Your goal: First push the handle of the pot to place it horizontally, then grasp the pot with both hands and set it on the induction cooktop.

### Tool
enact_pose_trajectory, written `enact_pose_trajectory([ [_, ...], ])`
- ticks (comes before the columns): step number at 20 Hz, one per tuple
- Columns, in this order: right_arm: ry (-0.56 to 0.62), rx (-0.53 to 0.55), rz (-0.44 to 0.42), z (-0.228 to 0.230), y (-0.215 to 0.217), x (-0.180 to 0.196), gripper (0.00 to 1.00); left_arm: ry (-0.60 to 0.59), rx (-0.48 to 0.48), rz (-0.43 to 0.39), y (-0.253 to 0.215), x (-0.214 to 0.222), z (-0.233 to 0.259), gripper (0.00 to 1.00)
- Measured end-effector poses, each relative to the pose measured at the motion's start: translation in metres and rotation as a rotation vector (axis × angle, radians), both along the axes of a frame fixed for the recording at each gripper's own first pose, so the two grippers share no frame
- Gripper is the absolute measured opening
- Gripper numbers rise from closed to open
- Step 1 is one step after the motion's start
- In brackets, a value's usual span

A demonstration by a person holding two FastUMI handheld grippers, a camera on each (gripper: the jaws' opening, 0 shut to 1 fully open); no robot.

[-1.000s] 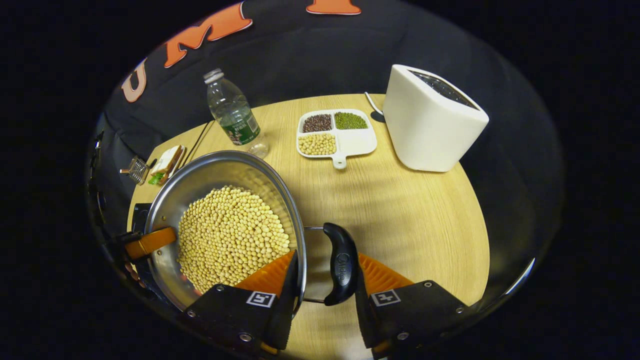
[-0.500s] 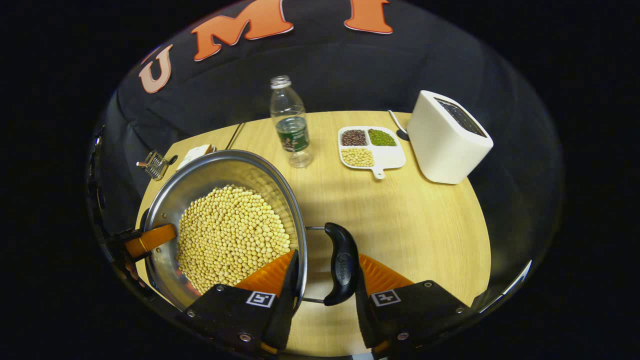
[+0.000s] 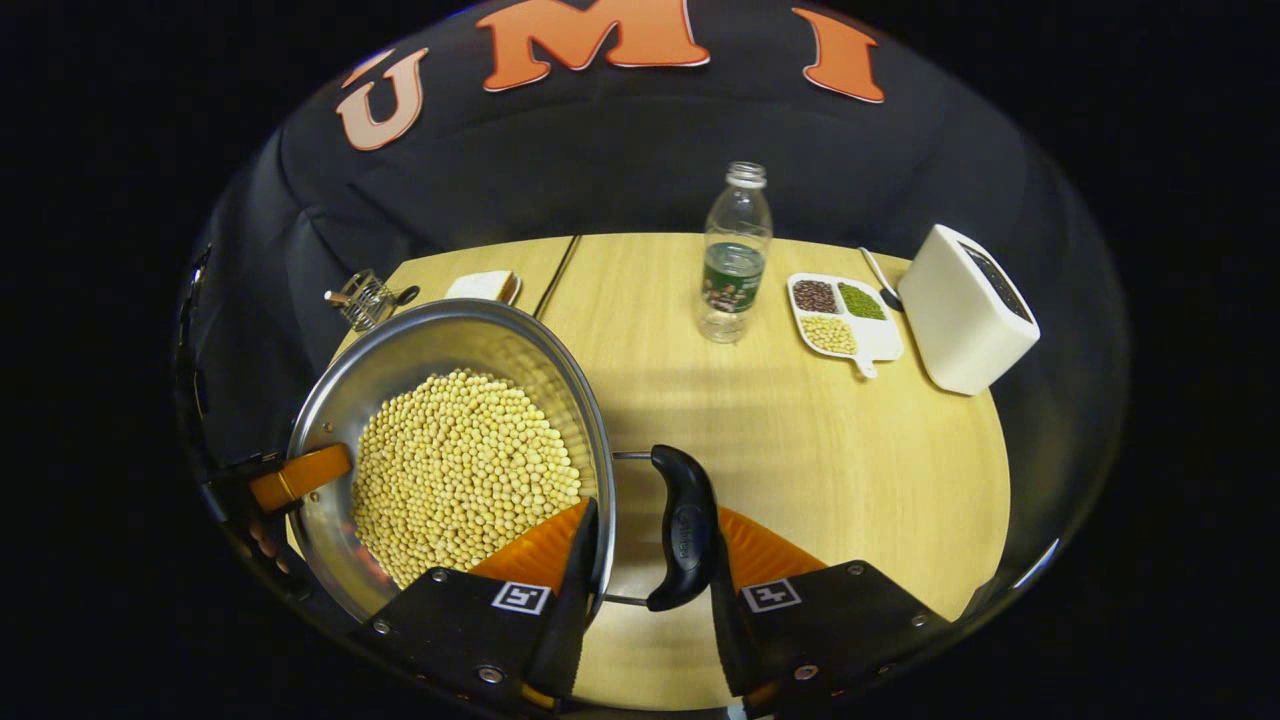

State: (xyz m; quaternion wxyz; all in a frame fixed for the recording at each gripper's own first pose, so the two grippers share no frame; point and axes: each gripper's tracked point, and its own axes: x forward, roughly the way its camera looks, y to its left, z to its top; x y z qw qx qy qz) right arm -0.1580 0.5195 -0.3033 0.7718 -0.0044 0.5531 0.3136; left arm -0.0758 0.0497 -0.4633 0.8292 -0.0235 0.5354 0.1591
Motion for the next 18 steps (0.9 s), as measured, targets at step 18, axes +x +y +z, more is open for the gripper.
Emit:
enact_pose_trajectory([
  [18, 0.05, -0.04, 0.047, -0.006, 0.067, -0.039, 0.55, 0.027, 0.005, 0.029, -0.002, 0.002, 0.011, 0.64],
])
